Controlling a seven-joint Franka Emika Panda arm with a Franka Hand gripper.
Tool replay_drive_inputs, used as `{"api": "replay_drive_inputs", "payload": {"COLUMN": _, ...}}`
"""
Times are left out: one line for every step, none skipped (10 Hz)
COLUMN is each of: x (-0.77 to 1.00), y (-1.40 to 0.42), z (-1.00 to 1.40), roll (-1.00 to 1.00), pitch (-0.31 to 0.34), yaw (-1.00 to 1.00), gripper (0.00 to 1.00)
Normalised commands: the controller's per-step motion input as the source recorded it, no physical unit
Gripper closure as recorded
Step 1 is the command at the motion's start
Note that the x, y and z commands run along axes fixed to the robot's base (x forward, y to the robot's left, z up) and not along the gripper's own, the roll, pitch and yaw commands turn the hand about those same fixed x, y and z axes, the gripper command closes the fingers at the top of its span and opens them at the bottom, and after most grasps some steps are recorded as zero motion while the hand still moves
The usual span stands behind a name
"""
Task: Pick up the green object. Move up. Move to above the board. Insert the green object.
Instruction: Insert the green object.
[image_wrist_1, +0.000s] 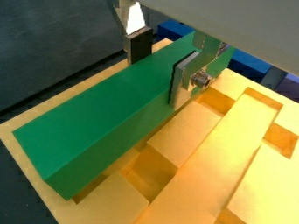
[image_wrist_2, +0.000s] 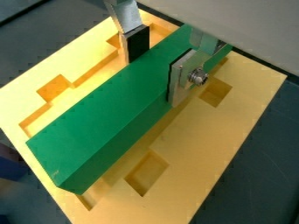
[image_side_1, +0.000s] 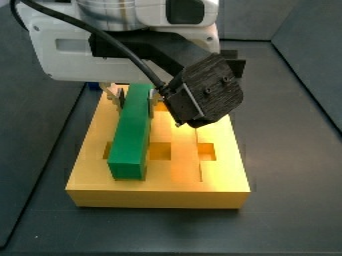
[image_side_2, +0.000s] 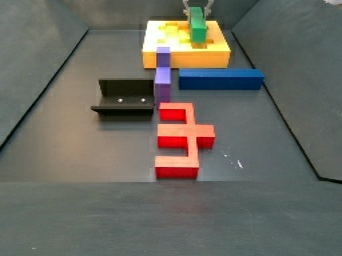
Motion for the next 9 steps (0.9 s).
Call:
{"api": "replay_drive_inputs", "payload": {"x": 0.0, "y": 0.17, "z": -0.23, "roll": -0.01, "pitch": -0.01, "yaw": 0.12, "gripper": 1.0}}
{"api": "replay_drive_inputs", "payload": {"x": -0.01, "y": 0.12, "z": -0.2, "roll": -0.03, "pitch": -0.033, "yaw": 0.1, "gripper": 1.0}}
{"api": "replay_drive_inputs", "payload": {"x": -0.07, "y": 0.03, "z": -0.19, "roll": -0.04, "pitch": -0.063, "yaw": 0.09, "gripper": 1.0}}
{"api": "replay_drive_inputs", "payload": {"x": -0.13, "y": -0.2, "z": -0.35, "roll": 0.0, "pitch": -0.134, "yaw": 0.08, "gripper": 1.0}}
{"api": "replay_drive_inputs", "payload": {"x": -0.07, "y": -0.12, "z": -0.32, "roll": 0.0, "pitch": -0.091, "yaw": 0.02, "gripper": 1.0}}
{"api": "replay_drive_inputs", "payload": {"x": -0.08, "y": 0.0, "z": -0.31, "roll": 0.0, "pitch": -0.081, "yaw": 0.0, "gripper": 1.0}}
{"api": "replay_drive_inputs", "payload": {"x": -0.04, "y": 0.0, "z": -0.29, "roll": 0.0, "pitch": -0.067, "yaw": 0.0, "gripper": 1.0}}
{"api": "replay_drive_inputs", "payload": {"x": 0.0, "y": 0.0, "z": -0.21, "roll": 0.0, "pitch": -0.057, "yaw": 0.0, "gripper": 1.0}}
{"api": "replay_drive_inputs", "payload": {"x": 0.0, "y": 0.0, "z": 0.0, "roll": 0.0, "pitch": 0.0, "yaw": 0.0, "gripper": 1.0}}
